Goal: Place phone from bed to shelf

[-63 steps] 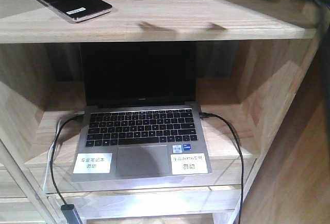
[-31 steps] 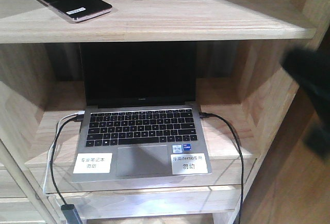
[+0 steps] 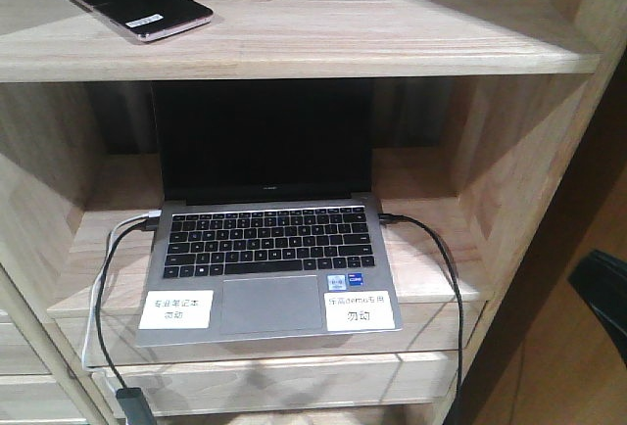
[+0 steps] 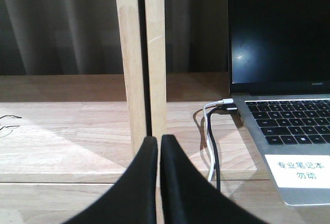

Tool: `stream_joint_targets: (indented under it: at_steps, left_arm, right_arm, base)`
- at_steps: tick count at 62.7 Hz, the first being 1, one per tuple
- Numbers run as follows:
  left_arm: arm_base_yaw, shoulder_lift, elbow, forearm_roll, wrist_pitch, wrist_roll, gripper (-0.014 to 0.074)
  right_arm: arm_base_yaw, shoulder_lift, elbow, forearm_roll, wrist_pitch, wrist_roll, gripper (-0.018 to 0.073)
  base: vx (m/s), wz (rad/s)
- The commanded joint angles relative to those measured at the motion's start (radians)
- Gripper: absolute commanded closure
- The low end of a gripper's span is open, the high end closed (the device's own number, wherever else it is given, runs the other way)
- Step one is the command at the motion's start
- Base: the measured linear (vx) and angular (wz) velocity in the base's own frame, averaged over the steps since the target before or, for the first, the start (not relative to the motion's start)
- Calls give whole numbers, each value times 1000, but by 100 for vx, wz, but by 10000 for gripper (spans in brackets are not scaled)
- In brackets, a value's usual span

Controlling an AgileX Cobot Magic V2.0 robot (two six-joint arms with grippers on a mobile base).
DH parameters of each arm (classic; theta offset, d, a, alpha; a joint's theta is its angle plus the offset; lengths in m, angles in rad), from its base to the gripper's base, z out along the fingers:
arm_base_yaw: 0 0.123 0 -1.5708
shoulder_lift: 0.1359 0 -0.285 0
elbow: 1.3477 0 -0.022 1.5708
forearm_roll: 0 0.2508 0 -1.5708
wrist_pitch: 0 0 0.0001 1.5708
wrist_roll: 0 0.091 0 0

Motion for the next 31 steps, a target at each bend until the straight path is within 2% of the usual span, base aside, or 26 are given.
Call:
stream_joint_targets:
  at_steps: [1,31]
  left_arm:
    - [0,-8,7,-9,-70,0,595]
    - [0,-8,7,-9,-70,0,595]
  right_arm:
    - [-6,-6,-26,8,-66,-4,564]
    - [-6,-6,-26,8,-67,-4,564]
  base:
    - [0,0]
    - [0,0]
